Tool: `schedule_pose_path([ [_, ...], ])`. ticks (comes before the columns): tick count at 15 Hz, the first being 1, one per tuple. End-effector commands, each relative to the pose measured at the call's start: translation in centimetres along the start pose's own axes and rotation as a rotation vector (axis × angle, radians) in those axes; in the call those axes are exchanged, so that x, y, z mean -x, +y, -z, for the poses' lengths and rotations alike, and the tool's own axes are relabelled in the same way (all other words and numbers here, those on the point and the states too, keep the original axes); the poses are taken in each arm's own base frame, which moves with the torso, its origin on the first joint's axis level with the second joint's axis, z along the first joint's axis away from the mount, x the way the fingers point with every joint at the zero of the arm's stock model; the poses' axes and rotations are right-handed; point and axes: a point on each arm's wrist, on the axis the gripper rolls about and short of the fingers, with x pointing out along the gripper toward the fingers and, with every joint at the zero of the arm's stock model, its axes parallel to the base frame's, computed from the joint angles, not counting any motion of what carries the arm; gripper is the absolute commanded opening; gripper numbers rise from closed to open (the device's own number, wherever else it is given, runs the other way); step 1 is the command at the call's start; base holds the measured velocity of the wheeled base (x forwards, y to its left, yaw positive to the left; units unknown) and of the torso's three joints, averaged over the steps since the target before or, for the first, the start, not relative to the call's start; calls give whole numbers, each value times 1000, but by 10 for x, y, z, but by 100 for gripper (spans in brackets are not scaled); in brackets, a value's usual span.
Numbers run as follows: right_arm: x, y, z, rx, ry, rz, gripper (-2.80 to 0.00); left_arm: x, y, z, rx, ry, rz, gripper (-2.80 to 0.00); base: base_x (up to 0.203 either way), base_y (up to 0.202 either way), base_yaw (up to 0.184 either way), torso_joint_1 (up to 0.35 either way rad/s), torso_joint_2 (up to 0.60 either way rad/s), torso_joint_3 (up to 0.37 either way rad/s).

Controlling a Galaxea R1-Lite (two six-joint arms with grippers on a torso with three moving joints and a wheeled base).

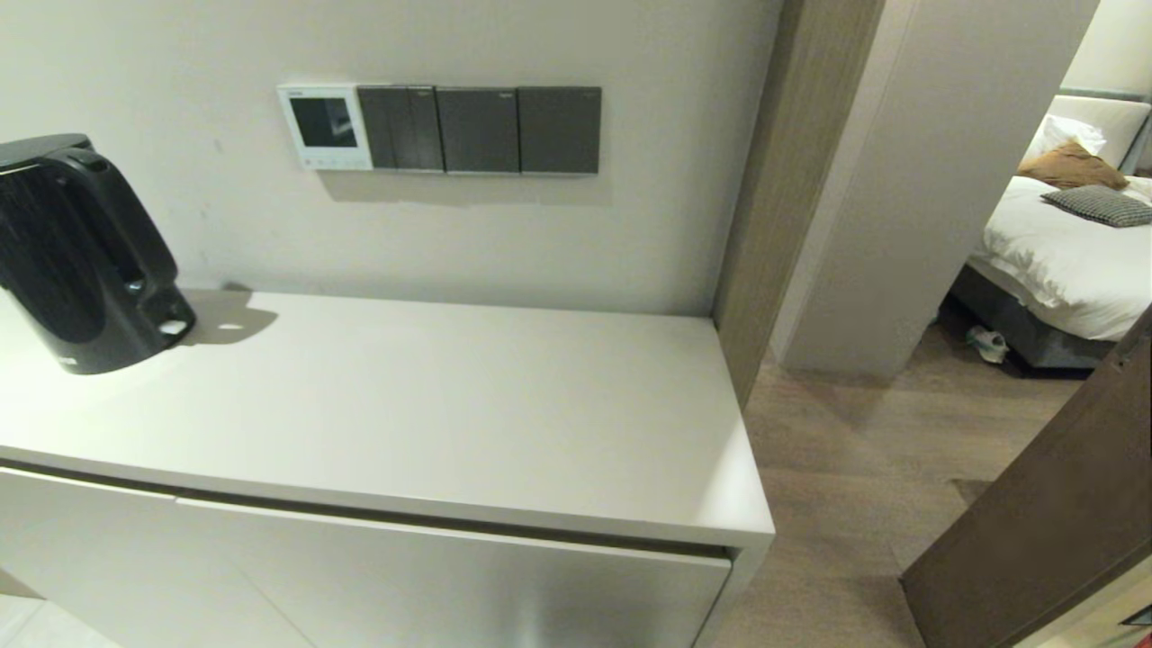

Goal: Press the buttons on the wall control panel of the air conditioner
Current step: Turn on the central air conditioner

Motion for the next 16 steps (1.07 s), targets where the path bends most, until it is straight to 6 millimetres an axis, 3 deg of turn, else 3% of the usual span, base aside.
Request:
schedule_pose_path([
  [1, 0, 0, 0, 0, 3, -1, -280, 5, 0, -32, 0, -56, 5, -280, 0, 0, 0, 0, 0, 0],
  [4, 0, 0, 0, 0, 3, -1, -280, -8, 1, -72, 2, -38, 16, -280, 0, 0, 0, 0, 0, 0],
  [9, 0, 0, 0, 0, 3, -1, -280, -59, 2, -141, 14, -71, 20, -280, 0, 0, 0, 0, 0, 0],
  [12, 0, 0, 0, 0, 3, -1, -280, -103, 2, -178, 72, -55, 42, -280, 0, 0, 0, 0, 0, 0],
  [16, 0, 0, 0, 0, 3, -1, -280, -179, 1, -202, 146, 7, 100, -280, 0, 0, 0, 0, 0, 0],
])
